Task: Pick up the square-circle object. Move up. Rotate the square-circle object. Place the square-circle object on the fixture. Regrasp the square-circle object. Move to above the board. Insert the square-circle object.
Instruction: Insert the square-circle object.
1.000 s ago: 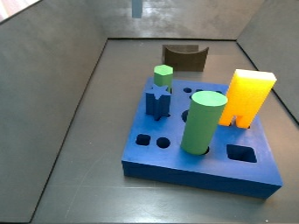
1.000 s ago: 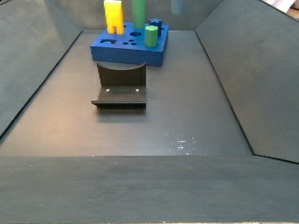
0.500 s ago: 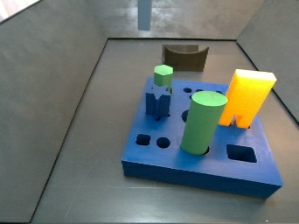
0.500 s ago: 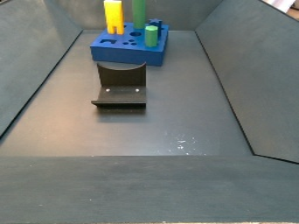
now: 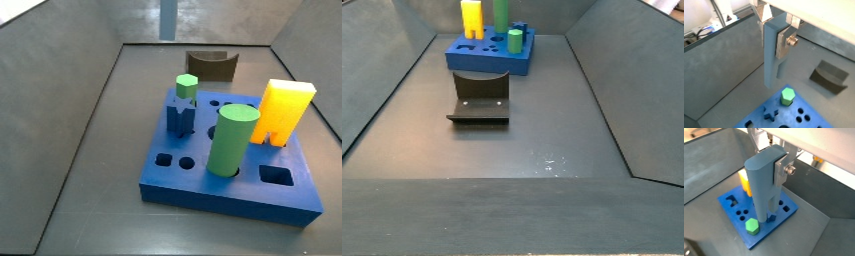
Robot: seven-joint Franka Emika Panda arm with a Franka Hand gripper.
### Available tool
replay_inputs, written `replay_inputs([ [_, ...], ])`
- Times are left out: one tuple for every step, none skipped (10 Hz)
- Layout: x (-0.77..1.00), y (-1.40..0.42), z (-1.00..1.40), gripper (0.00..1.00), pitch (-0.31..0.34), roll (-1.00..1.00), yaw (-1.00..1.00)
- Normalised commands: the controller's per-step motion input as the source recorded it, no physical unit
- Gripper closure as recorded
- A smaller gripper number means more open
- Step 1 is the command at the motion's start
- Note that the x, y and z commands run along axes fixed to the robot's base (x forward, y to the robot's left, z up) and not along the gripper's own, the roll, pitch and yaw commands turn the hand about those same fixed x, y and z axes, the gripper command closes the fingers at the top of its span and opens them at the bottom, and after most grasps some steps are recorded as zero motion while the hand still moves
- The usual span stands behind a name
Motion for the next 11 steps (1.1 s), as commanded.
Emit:
replay_inputs([
  [0.03, -0.17, -0.19, 1.00, -0.066, 0.00, -0.91],
  [0.01, -0.14, -0.19, 1.00, -0.043, 0.00, -0.95],
  [0.00, -0.14, -0.21, 1.00, -0.031, 0.00, -0.97],
  [0.00, -0.13, -0.20, 1.00, -0.023, -0.01, -0.98],
  [0.00, -0.17, -0.19, 1.00, 0.000, 0.00, -0.96],
  [0.00, -0.20, -0.20, 1.00, 0.000, 0.00, -0.94],
  [0.00, -0.22, -0.22, 1.00, 0.000, 0.00, -0.93],
  [0.00, -0.21, -0.24, 1.00, -0.004, 0.00, -0.94],
  [0.01, -0.16, -0.30, 1.00, -0.044, 0.00, -0.96],
  [0.00, -0.06, -0.34, 1.00, -0.059, -0.01, -1.00],
  [0.00, -0.01, -0.34, 1.00, -0.050, -0.02, -1.00],
])
